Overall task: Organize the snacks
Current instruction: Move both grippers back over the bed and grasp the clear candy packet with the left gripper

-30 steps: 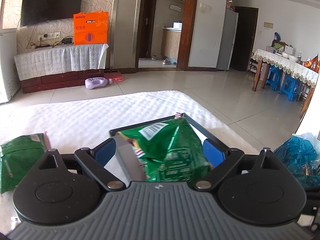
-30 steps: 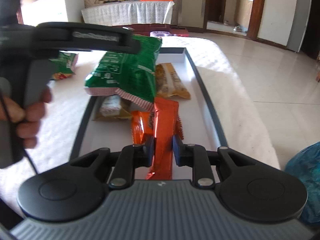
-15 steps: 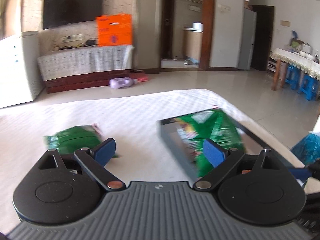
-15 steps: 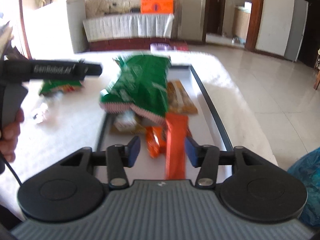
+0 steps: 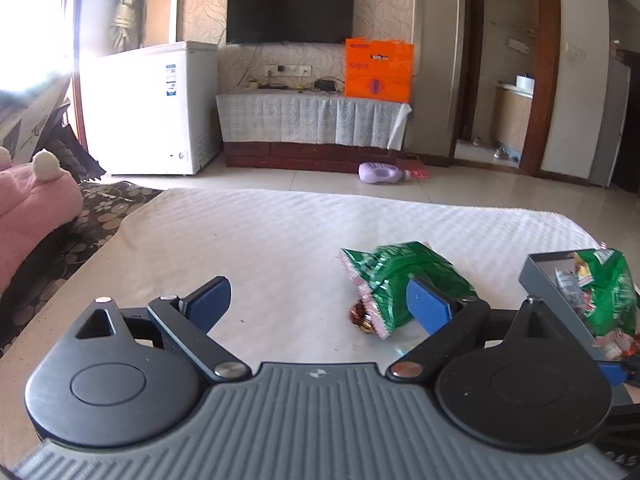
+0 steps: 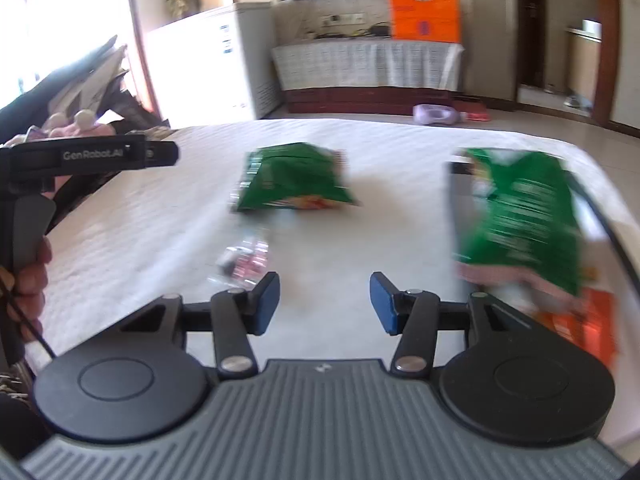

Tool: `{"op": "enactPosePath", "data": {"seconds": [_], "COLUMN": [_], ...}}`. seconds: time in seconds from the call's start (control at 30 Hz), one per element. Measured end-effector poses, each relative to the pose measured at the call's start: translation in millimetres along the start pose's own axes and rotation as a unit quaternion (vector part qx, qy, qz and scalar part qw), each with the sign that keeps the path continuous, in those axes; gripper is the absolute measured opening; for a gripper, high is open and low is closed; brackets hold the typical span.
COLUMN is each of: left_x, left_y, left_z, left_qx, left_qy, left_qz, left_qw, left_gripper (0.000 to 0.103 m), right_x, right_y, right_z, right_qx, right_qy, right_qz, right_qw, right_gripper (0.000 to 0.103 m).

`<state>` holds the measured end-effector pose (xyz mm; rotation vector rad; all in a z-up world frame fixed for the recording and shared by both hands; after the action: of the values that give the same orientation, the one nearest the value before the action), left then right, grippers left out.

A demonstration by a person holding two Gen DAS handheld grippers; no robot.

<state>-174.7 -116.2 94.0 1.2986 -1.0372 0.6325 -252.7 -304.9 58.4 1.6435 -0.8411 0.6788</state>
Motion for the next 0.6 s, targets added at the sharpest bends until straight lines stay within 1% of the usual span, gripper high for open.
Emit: {"op": "enactPosePath", "data": {"seconds": [0.07, 0.13, 0.2, 0.27, 0.37, 0.4, 0.43, 0.47, 0.5, 0.53, 0.6], "left_x": [-2, -3, -7, -9, -11, -10, -10, -10, -11, -12, -15], "left_y": [-9, -12, -20, -28, -37, -39, -40, -43, -45, -46, -48], "left_z": [-7, -11, -10, -7, -8, -9, -10, -11, -11, -11, -9], "left_qx": [0.008, 0.005, 0.003, 0.004, 0.008, 0.008, 0.008, 0.008, 0.009, 0.010, 0.010], "left_qy": [-0.006, -0.004, -0.010, -0.016, -0.016, -0.013, -0.010, -0.008, -0.008, -0.008, -0.010], "left_qz": [-0.011, -0.008, -0.020, -0.023, -0.029, -0.030, -0.032, -0.035, -0.038, -0.041, -0.049], "left_qw": [0.9999, 0.9999, 0.9997, 0.9996, 0.9994, 0.9994, 0.9994, 0.9993, 0.9992, 0.9991, 0.9987], "left_gripper": [0.097, 0.097, 0.097, 0.097, 0.097, 0.097, 0.097, 0.097, 0.097, 0.097, 0.097], "right_x": [7, 15, 24, 27, 16, 13, 13, 15, 16, 14, 11], "right_y": [-19, -35, -52, -72, -104, -106, -104, -101, -97, -92, -81], "right_z": [-13, -20, -22, -23, -26, -29, -30, -30, -29, -28, -24], "right_qx": [0.002, -0.004, -0.009, -0.017, -0.020, -0.020, -0.019, -0.015, -0.014, -0.017, -0.014], "right_qy": [0.011, 0.014, 0.013, 0.020, 0.037, 0.049, 0.057, 0.053, 0.051, 0.052, 0.045], "right_qz": [-0.004, -0.003, -0.006, -0.022, -0.070, -0.069, -0.074, -0.080, -0.082, -0.084, -0.090], "right_qw": [1.000, 1.000, 1.000, 0.999, 0.997, 0.996, 0.995, 0.995, 0.995, 0.995, 0.995], "right_gripper": [0.053, 0.053, 0.053, 0.053, 0.052, 0.053, 0.050, 0.043, 0.026, 0.026, 0.022]}}
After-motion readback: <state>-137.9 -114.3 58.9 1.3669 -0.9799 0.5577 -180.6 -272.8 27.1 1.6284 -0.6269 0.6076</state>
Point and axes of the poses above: each gripper's, at about its wrist camera, not at the fingertips, and y roughly against the way its jaws point, z to its right, x to its top, the point moved 4 cm from there along -y, roughly the way its jaws point, and after that the axes turned 11 degrees about x, right-handed, at the moved point
